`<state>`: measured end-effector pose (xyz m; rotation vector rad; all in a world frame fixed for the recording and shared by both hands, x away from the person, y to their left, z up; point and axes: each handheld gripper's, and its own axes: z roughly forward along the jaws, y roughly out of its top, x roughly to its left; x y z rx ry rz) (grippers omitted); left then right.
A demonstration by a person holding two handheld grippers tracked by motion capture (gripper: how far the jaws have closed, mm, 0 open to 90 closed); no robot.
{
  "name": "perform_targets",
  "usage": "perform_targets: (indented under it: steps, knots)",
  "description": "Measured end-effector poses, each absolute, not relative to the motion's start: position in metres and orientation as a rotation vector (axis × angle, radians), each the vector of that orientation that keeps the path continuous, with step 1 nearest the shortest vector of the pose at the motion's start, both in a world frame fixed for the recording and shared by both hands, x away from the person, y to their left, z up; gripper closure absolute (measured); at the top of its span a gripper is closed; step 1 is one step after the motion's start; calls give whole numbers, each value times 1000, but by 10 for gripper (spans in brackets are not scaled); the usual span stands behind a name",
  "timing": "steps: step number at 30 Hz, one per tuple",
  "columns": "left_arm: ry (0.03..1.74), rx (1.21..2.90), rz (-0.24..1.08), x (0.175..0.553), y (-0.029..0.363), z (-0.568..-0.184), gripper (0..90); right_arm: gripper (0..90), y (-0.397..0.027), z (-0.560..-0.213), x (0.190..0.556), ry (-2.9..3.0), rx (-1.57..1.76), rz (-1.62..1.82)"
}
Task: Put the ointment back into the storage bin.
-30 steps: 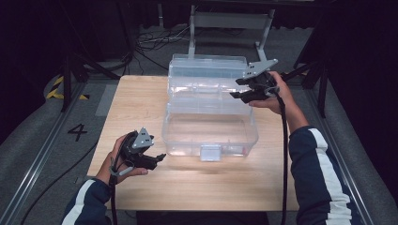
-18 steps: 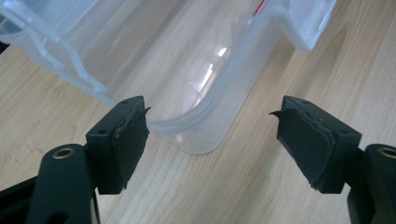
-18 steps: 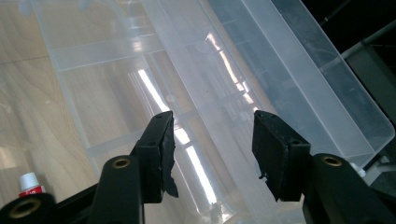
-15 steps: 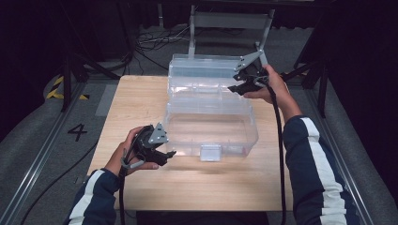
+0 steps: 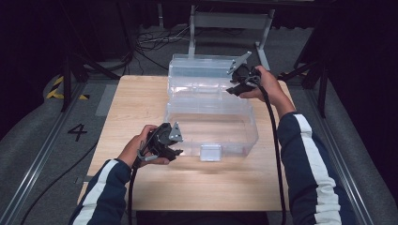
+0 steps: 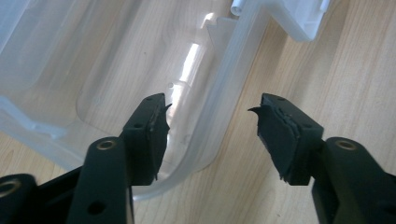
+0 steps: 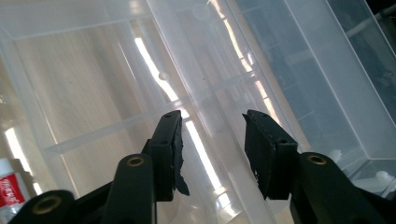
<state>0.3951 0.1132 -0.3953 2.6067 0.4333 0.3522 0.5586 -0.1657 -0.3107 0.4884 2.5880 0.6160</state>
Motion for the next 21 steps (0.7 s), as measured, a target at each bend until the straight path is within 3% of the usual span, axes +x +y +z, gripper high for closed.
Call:
perform_targets:
  steps: [5, 13, 21]
  knots:
    - [403, 2664, 315, 402, 103, -401, 574, 675, -161, -310, 558, 2576, 453, 607]
    - [374, 2718, 335, 405, 91, -412, 711, 725, -153, -306, 558, 2602, 406, 517]
    - [387, 2684, 278, 409, 92, -414, 725, 777, -151, -303, 558, 2635, 370, 520]
